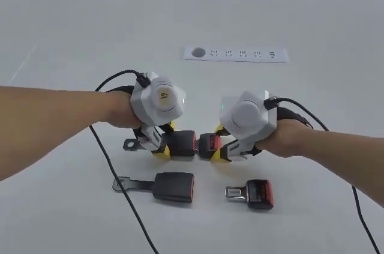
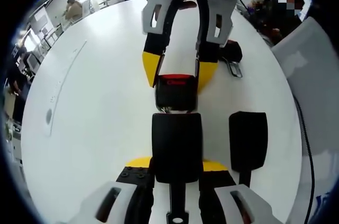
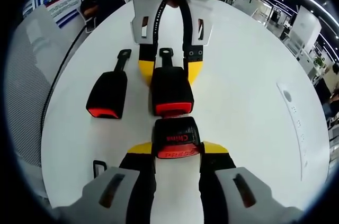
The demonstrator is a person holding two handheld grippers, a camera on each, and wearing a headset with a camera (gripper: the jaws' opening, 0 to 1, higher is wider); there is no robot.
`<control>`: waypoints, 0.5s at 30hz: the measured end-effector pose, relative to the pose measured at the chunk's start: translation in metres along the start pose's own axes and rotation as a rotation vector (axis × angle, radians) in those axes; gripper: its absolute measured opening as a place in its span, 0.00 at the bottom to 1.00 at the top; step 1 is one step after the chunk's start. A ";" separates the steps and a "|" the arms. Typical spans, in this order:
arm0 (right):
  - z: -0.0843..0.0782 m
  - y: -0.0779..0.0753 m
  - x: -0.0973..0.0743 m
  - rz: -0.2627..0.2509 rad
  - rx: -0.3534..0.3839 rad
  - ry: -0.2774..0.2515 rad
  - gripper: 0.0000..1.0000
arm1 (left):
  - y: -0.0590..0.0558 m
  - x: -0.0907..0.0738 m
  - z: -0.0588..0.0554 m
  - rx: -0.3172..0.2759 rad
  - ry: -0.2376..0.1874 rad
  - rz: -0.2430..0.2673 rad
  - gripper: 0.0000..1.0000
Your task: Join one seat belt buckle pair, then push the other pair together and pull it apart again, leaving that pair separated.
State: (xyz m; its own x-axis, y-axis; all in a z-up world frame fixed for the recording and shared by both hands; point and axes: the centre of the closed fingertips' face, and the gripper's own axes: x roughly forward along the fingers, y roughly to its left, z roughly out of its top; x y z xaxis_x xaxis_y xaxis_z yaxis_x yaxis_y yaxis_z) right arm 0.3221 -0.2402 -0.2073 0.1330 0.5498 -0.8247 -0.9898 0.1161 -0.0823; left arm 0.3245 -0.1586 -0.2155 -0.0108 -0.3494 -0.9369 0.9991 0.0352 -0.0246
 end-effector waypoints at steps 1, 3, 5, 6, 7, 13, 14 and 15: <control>0.000 0.001 -0.002 0.000 0.000 -0.006 0.28 | -0.002 -0.001 0.001 0.000 -0.003 0.002 0.32; -0.002 0.003 0.001 0.002 -0.006 -0.011 0.28 | -0.004 -0.002 0.002 0.004 -0.010 0.004 0.32; -0.001 0.000 0.000 0.003 -0.003 -0.020 0.28 | -0.004 -0.003 0.002 0.004 -0.022 0.002 0.32; -0.001 -0.001 0.000 0.003 -0.002 -0.031 0.28 | -0.005 -0.003 0.002 0.000 -0.031 0.003 0.32; -0.001 0.000 -0.001 0.004 0.002 -0.034 0.28 | -0.004 -0.003 0.003 -0.001 -0.036 0.001 0.32; 0.002 0.002 -0.003 0.016 0.024 -0.038 0.29 | -0.005 -0.002 0.004 -0.003 -0.019 -0.001 0.33; 0.003 0.003 -0.005 0.012 0.005 -0.038 0.30 | -0.004 -0.001 0.003 0.000 -0.021 -0.001 0.33; 0.003 0.004 -0.005 0.007 -0.017 -0.034 0.30 | -0.004 -0.001 0.003 -0.001 -0.025 0.000 0.33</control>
State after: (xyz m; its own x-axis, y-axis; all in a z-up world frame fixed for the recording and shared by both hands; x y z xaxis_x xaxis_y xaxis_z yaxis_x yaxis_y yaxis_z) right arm 0.3177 -0.2402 -0.2019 0.1275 0.5787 -0.8055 -0.9914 0.0983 -0.0863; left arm 0.3208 -0.1609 -0.2135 -0.0101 -0.3725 -0.9280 0.9990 0.0363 -0.0254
